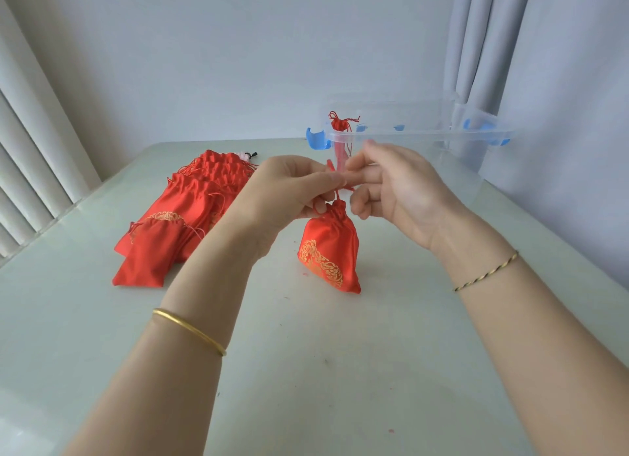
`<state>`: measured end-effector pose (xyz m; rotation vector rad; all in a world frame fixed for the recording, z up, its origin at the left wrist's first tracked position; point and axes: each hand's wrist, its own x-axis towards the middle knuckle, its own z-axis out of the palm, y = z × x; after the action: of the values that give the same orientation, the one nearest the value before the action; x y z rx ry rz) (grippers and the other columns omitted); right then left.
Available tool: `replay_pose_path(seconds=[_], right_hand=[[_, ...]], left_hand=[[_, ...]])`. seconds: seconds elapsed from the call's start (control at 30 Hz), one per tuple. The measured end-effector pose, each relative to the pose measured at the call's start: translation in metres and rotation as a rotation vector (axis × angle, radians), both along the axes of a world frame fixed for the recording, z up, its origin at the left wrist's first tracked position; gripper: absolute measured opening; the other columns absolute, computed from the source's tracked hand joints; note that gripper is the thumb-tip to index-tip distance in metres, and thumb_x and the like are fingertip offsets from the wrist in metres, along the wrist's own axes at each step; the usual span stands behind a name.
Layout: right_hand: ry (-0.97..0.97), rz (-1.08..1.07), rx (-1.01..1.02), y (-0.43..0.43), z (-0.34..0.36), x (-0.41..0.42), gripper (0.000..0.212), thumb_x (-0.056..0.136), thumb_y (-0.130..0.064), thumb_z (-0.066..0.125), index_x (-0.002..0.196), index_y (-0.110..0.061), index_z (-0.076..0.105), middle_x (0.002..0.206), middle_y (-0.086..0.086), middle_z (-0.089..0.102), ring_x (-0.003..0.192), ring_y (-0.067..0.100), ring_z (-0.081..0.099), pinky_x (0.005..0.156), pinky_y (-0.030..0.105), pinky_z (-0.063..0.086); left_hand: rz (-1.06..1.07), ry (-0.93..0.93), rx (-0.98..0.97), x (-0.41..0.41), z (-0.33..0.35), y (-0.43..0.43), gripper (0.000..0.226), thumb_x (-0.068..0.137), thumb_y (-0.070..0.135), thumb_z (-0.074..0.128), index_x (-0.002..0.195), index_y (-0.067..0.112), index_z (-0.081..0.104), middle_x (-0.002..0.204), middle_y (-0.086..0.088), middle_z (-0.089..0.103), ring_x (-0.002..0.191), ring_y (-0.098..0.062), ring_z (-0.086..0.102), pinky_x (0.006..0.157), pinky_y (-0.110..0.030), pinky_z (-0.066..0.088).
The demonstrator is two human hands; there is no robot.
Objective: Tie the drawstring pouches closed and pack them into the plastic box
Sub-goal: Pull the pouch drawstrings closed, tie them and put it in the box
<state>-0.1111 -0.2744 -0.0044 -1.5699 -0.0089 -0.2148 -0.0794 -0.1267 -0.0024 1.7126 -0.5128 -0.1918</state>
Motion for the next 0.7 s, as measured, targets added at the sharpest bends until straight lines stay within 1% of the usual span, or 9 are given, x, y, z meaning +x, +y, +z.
replay_pose_path(seconds=[0.07,0.13,0.2,0.33,0.43,0.53,0.6,0.67,0.7], right_hand=[[-0.015,0.011,-0.063,0.001,-0.001,-0.001,0.01,0.093,-0.01,0.045,0.085,-0.008,0.052,0.07,0.008,0.062,0.045,0.018,0.056,0.046,0.026,0.042],[-0.041,-0.012,-0.13,0.002,-0.002,0.0,0.013,0.088,0.0,0.047,0.082,-0.01,0.052,0.067,0.009,0.061,0.047,0.017,0.057,0.048,0.025,0.043],[-0.09,-0.029,-0.18,0.001,-0.003,0.001,0.015,0.084,0.003,0.051,0.08,-0.012,0.052,0.068,0.012,0.061,0.048,0.016,0.056,0.05,0.026,0.043],[-0.238,-0.026,-0.337,0.003,-0.007,0.002,0.02,0.078,0.0,0.067,0.078,-0.015,0.053,0.07,0.006,0.057,0.054,0.007,0.051,0.054,0.022,0.043],[-0.341,-0.057,-0.442,0.007,-0.011,0.006,0.023,0.072,-0.006,0.072,0.074,-0.022,0.055,0.074,0.008,0.056,0.06,0.007,0.047,0.059,0.028,0.045],[-0.413,-0.129,-0.576,0.007,-0.014,0.007,0.02,0.074,-0.004,0.071,0.074,-0.019,0.058,0.07,0.011,0.054,0.049,0.001,0.038,0.053,0.014,0.034],[-0.482,-0.175,-0.677,0.008,-0.015,0.005,0.01,0.074,-0.005,0.07,0.077,-0.011,0.063,0.07,0.011,0.055,0.049,0.001,0.04,0.053,0.01,0.033],[-0.558,-0.203,-0.771,0.009,-0.016,0.005,0.006,0.074,-0.007,0.068,0.08,-0.008,0.065,0.073,0.003,0.053,0.057,0.002,0.046,0.058,0.007,0.038],[-0.585,-0.207,-0.82,0.009,-0.018,0.005,0.005,0.075,-0.008,0.066,0.08,-0.008,0.066,0.075,-0.001,0.052,0.062,0.008,0.051,0.061,0.008,0.041]], left_hand=[[0.006,0.009,-0.018,0.001,-0.001,0.0,0.013,0.086,0.014,0.062,0.074,0.009,0.061,0.065,0.001,0.06,0.053,-0.007,0.051,0.061,-0.019,0.049],[0.027,0.016,-0.036,0.003,-0.001,-0.001,0.013,0.088,0.012,0.059,0.075,0.011,0.06,0.062,0.003,0.06,0.051,-0.006,0.052,0.058,-0.017,0.049],[0.047,0.026,-0.052,0.004,-0.002,-0.001,0.012,0.089,0.011,0.057,0.078,0.013,0.059,0.063,0.003,0.06,0.05,-0.005,0.053,0.057,-0.017,0.05],[0.078,0.021,-0.07,0.005,-0.002,-0.001,0.01,0.09,0.011,0.057,0.08,0.013,0.058,0.065,0.0,0.06,0.049,-0.004,0.053,0.056,-0.016,0.051],[0.099,0.022,-0.079,0.004,-0.002,0.0,0.009,0.09,0.011,0.057,0.081,0.011,0.058,0.065,-0.002,0.058,0.048,-0.004,0.055,0.058,-0.018,0.052],[0.115,0.016,-0.073,0.004,-0.003,0.0,0.007,0.09,0.01,0.057,0.083,0.008,0.059,0.063,-0.003,0.059,0.049,-0.004,0.057,0.063,-0.022,0.053],[0.121,0.013,-0.075,0.004,-0.003,0.001,0.008,0.09,0.009,0.057,0.082,0.007,0.059,0.061,-0.003,0.06,0.05,-0.005,0.058,0.064,-0.022,0.053],[0.128,0.02,-0.09,0.005,-0.003,0.001,0.009,0.09,0.007,0.056,0.083,0.004,0.06,0.059,-0.003,0.061,0.05,-0.006,0.059,0.063,-0.022,0.054],[0.129,0.022,-0.1,0.005,-0.003,0.001,0.009,0.09,0.006,0.056,0.084,0.003,0.06,0.058,-0.003,0.062,0.05,-0.006,0.059,0.062,-0.021,0.055]])
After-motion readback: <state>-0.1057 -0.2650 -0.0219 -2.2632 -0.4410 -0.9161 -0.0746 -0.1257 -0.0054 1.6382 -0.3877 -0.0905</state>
